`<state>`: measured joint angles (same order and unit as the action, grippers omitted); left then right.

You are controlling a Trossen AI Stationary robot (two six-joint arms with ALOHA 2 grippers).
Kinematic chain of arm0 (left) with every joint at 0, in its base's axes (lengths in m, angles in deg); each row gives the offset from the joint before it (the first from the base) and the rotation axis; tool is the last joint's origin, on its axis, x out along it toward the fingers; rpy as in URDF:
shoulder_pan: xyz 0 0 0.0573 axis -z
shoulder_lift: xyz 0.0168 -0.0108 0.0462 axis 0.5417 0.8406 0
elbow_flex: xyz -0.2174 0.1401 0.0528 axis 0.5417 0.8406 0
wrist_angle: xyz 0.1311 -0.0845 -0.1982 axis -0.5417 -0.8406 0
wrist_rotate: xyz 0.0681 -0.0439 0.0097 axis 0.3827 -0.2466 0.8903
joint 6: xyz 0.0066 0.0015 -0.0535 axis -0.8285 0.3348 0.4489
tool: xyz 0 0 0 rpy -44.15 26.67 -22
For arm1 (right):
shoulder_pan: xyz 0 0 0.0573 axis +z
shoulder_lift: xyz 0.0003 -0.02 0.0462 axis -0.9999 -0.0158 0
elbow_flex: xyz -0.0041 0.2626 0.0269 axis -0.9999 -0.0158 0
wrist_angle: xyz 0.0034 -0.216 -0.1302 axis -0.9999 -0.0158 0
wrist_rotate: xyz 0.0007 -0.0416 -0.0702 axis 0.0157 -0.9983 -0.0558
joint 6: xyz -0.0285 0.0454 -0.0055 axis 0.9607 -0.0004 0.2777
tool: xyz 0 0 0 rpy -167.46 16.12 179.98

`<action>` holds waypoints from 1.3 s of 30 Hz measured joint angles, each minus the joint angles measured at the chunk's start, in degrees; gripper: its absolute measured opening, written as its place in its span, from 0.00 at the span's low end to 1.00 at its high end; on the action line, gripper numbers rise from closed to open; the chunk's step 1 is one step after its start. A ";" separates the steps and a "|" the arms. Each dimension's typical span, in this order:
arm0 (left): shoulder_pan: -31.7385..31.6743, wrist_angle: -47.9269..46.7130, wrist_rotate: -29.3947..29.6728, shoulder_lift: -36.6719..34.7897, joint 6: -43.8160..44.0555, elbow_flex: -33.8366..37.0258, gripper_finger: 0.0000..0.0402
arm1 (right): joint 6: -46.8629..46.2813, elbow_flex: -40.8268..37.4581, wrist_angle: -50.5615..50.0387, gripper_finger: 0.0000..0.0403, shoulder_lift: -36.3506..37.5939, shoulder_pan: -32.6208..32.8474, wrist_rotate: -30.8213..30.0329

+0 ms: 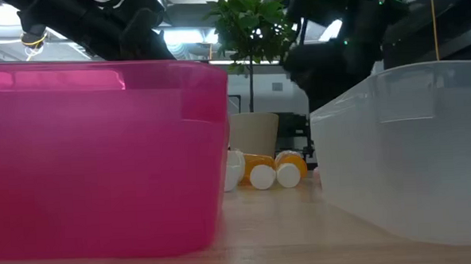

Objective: Pick and place medicine bottles into bin by pill shape (circle, oval)
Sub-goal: Put the small pink pill bottle into the transparent bin

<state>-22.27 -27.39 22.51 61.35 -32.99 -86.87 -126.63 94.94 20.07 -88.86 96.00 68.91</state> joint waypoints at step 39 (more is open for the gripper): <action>-0.02 -0.02 0.00 0.00 0.00 0.00 0.59 | 5.94 1.80 -8.02 0.26 -7.51 -4.12 2.77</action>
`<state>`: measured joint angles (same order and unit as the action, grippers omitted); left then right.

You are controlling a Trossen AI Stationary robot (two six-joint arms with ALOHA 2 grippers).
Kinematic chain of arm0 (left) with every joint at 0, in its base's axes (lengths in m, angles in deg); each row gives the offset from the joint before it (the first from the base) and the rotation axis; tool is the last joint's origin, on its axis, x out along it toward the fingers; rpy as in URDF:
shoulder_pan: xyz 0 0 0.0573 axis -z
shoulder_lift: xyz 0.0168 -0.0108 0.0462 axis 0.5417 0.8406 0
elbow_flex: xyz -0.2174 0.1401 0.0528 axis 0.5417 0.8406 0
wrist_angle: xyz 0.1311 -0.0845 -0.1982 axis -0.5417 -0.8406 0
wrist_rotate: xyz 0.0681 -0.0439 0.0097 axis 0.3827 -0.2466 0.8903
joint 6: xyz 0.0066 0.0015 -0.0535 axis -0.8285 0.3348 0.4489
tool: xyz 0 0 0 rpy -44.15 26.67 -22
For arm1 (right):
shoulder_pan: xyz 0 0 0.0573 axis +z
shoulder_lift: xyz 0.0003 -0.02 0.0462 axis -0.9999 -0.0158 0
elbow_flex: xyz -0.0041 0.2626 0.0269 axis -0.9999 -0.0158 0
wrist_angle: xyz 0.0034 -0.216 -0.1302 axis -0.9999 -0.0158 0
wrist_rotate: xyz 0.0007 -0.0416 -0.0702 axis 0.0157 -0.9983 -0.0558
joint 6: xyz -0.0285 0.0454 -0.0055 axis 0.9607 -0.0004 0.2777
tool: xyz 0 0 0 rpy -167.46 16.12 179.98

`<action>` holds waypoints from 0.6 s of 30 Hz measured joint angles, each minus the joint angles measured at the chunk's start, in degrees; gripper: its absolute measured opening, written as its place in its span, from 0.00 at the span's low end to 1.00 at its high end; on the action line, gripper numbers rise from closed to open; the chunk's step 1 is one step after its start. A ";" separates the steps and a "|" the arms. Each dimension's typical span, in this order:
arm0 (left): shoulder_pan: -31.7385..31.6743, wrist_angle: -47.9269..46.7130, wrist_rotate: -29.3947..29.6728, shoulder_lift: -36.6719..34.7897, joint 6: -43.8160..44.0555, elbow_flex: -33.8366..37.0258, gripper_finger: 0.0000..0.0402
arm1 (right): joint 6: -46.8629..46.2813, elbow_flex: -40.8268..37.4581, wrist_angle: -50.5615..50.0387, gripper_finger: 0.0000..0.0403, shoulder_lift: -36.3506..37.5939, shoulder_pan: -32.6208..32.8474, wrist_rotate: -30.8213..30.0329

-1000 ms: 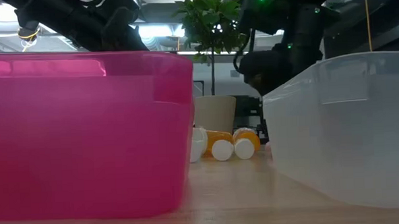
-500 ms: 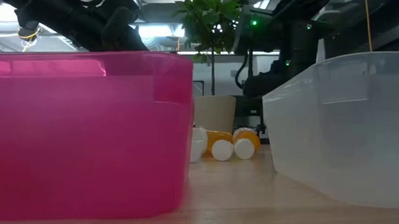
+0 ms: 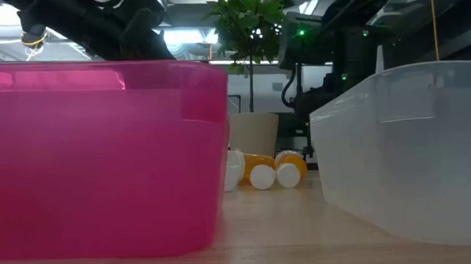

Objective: Pick and place medicine bottles into bin by pill shape (circle, oval)
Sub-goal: Put the small pink pill bottle into the transparent bin

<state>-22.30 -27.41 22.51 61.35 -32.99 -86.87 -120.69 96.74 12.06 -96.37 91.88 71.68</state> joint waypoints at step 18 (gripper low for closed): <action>0.01 -0.02 0.00 0.00 0.00 0.00 0.59 | 10.76 16.09 -16.95 0.27 0.11 2.11 -1.47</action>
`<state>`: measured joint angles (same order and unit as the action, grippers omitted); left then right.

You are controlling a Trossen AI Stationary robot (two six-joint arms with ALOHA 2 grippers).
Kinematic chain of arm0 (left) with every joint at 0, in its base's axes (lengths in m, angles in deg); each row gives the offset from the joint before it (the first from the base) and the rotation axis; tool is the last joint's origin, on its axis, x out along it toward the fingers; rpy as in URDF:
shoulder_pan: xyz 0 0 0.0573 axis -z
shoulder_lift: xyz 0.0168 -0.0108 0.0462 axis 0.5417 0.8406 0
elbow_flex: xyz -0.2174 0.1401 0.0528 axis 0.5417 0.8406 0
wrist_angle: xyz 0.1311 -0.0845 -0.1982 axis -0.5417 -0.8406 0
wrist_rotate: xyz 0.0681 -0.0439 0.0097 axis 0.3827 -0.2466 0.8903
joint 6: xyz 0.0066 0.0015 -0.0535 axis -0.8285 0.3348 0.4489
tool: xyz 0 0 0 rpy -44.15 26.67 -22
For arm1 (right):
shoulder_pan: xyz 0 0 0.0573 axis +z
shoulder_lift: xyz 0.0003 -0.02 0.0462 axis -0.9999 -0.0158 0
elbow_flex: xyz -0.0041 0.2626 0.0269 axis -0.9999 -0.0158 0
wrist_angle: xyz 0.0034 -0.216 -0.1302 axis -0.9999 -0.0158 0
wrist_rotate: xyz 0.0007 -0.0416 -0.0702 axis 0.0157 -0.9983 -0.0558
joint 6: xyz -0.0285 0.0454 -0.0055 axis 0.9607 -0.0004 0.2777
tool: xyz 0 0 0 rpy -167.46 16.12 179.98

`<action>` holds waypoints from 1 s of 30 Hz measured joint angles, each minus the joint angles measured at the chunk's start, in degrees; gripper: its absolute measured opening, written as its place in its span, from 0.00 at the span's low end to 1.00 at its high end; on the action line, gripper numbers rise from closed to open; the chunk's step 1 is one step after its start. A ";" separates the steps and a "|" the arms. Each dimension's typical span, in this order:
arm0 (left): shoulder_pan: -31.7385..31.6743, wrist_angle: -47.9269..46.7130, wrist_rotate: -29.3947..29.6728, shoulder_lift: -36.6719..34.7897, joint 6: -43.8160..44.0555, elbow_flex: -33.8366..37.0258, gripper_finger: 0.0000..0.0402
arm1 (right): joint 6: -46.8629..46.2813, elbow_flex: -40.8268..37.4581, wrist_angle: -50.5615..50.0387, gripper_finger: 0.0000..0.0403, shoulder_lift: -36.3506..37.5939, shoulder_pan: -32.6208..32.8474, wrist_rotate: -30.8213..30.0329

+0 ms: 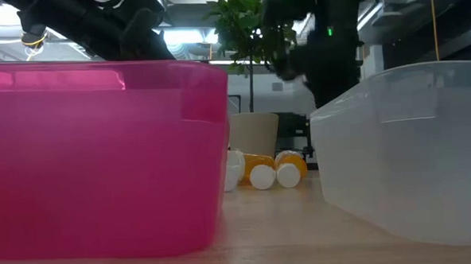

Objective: Pick and place medicine bottles into bin by pill shape (circle, oval)
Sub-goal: Put the small pink pill bottle into the transparent bin

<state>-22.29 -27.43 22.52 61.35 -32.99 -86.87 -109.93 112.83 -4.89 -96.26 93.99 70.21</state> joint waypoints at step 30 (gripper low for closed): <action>-0.01 0.02 0.01 0.00 -0.02 0.00 0.59 | -4.11 16.96 -13.56 0.29 0.02 25.12 2.28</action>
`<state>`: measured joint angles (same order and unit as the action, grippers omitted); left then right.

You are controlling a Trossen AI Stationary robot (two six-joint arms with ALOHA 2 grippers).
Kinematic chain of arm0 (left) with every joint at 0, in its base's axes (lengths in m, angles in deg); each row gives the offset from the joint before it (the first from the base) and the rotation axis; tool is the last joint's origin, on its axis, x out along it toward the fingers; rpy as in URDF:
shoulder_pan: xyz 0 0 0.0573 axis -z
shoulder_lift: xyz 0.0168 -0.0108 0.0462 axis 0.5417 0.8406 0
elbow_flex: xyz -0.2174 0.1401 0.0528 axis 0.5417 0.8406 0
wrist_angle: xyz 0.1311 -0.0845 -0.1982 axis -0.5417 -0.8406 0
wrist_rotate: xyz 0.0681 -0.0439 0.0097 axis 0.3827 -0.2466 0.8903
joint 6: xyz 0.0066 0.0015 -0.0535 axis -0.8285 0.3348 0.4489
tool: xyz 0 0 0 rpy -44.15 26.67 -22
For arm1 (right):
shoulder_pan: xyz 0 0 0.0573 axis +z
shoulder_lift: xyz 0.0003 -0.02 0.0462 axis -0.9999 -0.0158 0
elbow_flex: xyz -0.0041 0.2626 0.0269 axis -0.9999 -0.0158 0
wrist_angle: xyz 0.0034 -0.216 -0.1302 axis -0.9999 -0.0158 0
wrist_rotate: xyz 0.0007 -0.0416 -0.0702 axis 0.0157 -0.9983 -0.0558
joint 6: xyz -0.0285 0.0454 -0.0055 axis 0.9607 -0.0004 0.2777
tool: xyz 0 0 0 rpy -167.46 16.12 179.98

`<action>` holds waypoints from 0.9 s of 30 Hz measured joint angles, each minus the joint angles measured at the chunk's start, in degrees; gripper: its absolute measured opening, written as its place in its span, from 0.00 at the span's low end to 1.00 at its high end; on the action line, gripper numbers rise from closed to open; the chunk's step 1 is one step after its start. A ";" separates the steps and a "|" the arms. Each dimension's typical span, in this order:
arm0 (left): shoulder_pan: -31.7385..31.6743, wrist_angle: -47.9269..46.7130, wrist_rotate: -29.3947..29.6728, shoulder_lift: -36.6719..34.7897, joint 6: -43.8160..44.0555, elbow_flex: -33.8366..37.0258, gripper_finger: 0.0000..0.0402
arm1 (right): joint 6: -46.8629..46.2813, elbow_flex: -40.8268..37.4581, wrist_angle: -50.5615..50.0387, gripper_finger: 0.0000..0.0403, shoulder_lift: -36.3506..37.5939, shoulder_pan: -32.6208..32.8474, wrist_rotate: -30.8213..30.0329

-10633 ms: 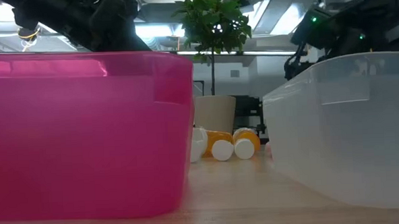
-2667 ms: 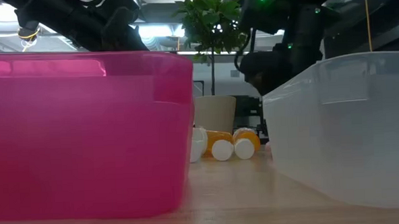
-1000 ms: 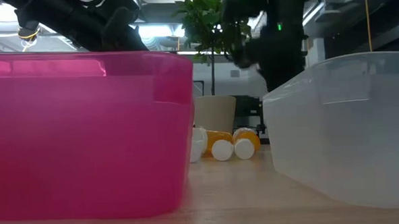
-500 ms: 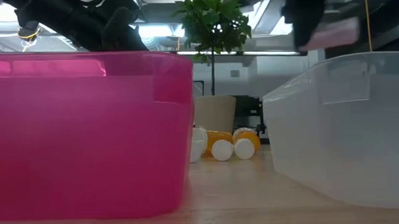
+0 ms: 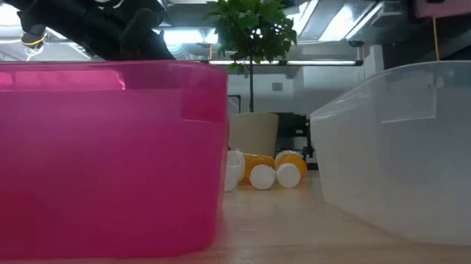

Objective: Pick and place medicine bottles into bin by pill shape (circle, oval)
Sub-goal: Put the small pink pill bottle into the transparent bin, then put the right small yellow pill bottle into the transparent bin

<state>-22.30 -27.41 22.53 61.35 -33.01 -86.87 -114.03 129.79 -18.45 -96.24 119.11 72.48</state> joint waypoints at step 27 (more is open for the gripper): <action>0.00 0.00 -0.02 0.00 0.06 0.00 0.59 | 2.88 -0.02 3.53 0.48 0.00 0.00 -2.07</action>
<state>-22.30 -27.41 22.51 61.35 -32.95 -86.87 -111.15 129.76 -14.92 -96.24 119.12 70.41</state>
